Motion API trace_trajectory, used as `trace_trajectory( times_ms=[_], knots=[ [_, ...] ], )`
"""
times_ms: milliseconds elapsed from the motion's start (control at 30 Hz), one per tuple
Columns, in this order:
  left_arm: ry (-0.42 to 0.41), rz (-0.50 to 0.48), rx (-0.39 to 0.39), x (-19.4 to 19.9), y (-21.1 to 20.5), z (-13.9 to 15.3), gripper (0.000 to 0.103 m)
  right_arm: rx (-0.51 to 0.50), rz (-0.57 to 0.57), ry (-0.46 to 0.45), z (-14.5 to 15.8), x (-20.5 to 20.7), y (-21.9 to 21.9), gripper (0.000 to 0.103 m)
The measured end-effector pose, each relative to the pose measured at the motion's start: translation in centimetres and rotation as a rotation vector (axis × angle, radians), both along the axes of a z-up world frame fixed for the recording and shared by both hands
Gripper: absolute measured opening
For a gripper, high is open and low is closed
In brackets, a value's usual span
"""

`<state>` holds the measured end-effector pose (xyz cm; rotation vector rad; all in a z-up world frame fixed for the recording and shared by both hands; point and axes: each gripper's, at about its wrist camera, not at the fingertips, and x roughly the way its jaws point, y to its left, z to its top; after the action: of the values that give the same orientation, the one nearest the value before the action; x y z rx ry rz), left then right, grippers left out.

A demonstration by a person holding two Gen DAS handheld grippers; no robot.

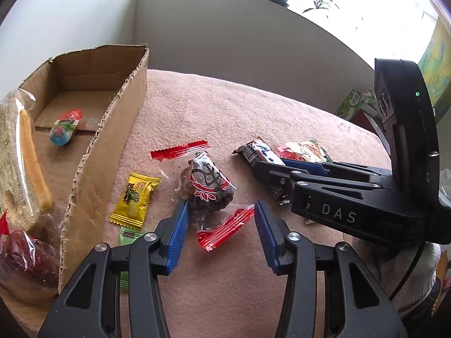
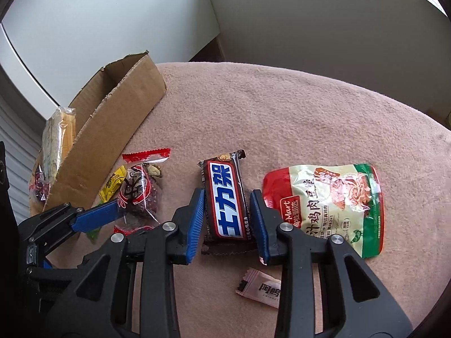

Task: Organize snacks
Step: 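Close the right gripper on the chocolate bar while the left gripper grasps the red-wrapped candy, then carry the chocolate bar with the right gripper while the left gripper carries the red candy over the box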

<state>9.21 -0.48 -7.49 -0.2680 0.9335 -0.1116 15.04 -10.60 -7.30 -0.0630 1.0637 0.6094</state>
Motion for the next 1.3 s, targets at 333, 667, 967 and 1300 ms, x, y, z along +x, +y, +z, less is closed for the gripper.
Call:
trace_trajectory(
  times_ms=[333, 667, 967, 1300],
  knots=[
    [0.002, 0.081, -0.004, 3.9, 0.5, -0.1, 0.057, 0.053, 0.007, 0.029, 0.3, 0.0, -2.6, 0.032],
    [-0.005, 0.092, 0.05, 3.3, -1.2, -0.2, 0.039, 0.028, 0.001, -0.002, 0.1, -0.2, -1.7, 0.031],
    [-0.054, 0.074, 0.097, 1.5, -1.5, 0.3, 0.036, -0.02, -0.009, -0.069, 0.8, -1.3, -1.1, 0.03],
    [-0.152, 0.078, 0.058, -1.8, -0.1, 3.1, 0.036, 0.066, -0.045, -0.156, 5.1, -2.9, -2.4, 0.03]
  ],
)
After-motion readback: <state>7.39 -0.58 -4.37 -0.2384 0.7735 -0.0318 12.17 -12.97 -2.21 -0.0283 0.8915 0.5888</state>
